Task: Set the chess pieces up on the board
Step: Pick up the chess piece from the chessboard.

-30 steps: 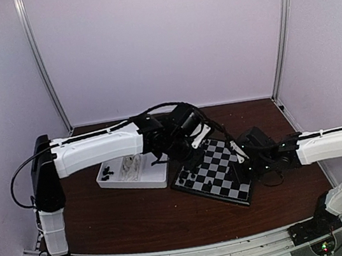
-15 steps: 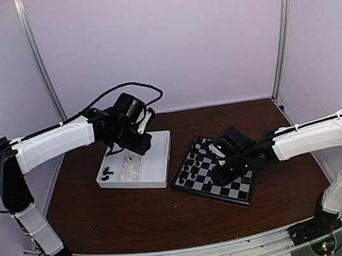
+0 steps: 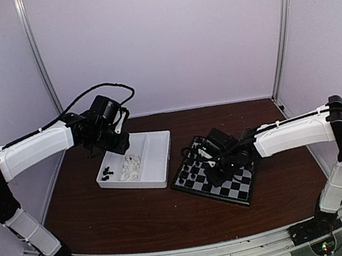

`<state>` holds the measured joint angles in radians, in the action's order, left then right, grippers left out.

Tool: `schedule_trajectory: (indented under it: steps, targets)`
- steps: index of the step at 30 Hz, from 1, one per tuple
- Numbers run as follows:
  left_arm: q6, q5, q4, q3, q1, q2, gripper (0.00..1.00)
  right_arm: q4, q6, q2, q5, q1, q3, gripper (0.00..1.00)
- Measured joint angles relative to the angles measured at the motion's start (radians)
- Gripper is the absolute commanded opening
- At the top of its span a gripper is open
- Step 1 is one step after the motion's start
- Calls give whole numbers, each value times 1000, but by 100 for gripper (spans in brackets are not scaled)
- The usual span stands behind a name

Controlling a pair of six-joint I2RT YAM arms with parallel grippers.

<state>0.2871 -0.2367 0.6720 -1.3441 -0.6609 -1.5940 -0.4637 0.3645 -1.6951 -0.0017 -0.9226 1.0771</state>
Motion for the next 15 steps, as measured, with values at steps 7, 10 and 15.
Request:
schedule_trajectory:
  steps: [7, 10, 15]
  targets:
    - [11, 0, -13, 22, 26, 7, 38, -19, -2, -31, 3, -5, 18, 24]
    - [12, 0, -18, 29, 27, 7, 38, -19, -2, -41, 3, -7, 19, 24]
    - [12, 1, -20, 30, 30, 7, 38, -21, -3, -63, 3, -10, 34, 20]
